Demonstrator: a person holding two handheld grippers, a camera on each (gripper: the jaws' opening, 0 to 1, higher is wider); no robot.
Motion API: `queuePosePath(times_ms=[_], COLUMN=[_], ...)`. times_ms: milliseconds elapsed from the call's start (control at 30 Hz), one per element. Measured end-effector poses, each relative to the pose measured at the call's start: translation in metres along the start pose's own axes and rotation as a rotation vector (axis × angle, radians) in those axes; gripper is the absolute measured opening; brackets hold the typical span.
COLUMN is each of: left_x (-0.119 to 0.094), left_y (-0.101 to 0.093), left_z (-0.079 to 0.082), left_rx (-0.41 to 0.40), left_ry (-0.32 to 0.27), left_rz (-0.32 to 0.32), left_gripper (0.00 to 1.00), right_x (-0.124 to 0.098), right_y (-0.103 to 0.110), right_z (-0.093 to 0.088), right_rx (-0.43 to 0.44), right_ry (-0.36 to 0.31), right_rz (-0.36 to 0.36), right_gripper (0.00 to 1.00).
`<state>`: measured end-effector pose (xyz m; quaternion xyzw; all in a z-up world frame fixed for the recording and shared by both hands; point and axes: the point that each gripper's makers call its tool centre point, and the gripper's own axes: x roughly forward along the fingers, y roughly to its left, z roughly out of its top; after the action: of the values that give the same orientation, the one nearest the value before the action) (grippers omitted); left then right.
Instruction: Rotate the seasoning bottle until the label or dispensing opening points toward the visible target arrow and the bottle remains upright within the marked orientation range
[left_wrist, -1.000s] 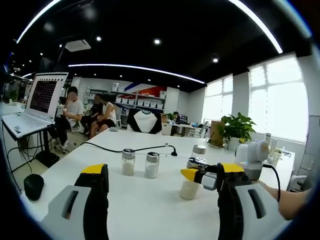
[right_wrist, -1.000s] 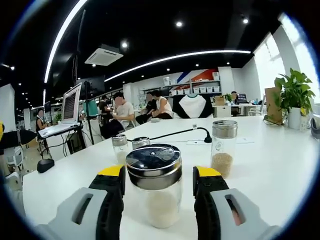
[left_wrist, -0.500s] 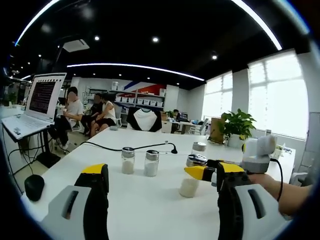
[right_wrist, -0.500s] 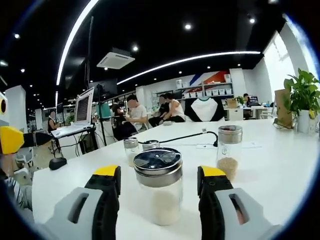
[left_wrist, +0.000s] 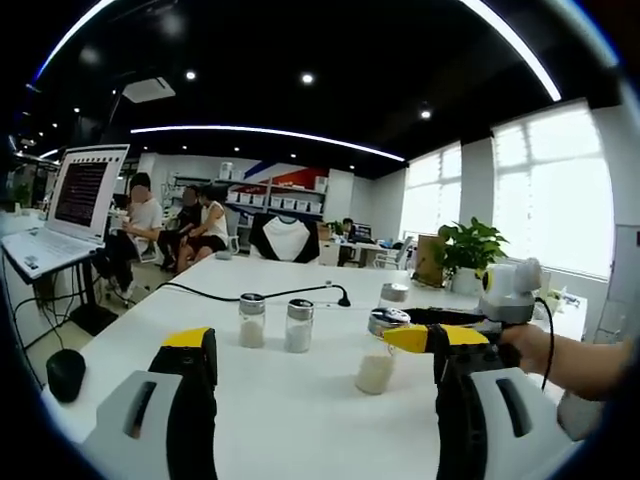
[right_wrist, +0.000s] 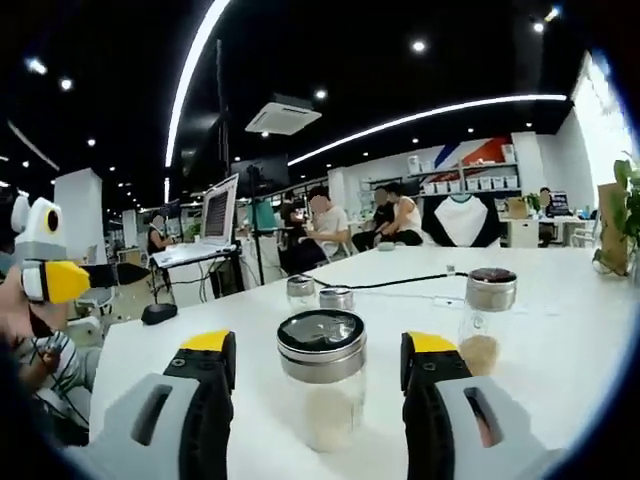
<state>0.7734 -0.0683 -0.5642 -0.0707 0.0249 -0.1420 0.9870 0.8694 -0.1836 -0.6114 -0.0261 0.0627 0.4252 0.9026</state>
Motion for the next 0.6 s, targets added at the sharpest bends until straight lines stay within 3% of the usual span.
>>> queuePosePath(times_ms=[33, 133, 233, 300, 367, 500, 600], left_x=[0.0, -0.001, -0.002, -0.001, -0.001, -0.001, -0.001], left_y=[0.0, -0.001, 0.0, -0.002, -0.004, -0.007, -0.007], left_z=[0.0, 0.001, 0.001, 0.002, 0.002, 0.003, 0.001], left_rx=[0.002, 0.003, 0.001, 0.003, 0.006, 0.011, 0.006], left_ry=[-0.001, -0.002, -0.002, 0.002, 0.003, 0.002, 0.008], left_rz=[0.0, -0.002, -0.001, -0.009, -0.014, -0.023, -0.021], left_gripper=[0.95, 0.95, 0.95, 0.95, 0.95, 0.95, 0.95], right_x=[0.0, -0.002, -0.002, -0.001, 0.001, 0.004, 0.008], right_y=[0.001, 0.008, 0.011, 0.019, 0.017, 0.017, 0.017], right_z=[-0.001, -0.001, -0.003, -0.004, -0.004, -0.01, -0.01], right_rx=[-0.021, 0.034, -0.056, 0.009, 0.044, -0.004, 0.018], right_ry=[0.007, -0.004, -0.006, -0.018, -0.038, -0.033, -0.046], right_rz=[0.022, 0.119, 0.183, 0.257, 0.283, 0.327, 0.361], right_gripper=[0.68, 0.67, 0.67, 0.67, 0.65, 0.63, 0.62])
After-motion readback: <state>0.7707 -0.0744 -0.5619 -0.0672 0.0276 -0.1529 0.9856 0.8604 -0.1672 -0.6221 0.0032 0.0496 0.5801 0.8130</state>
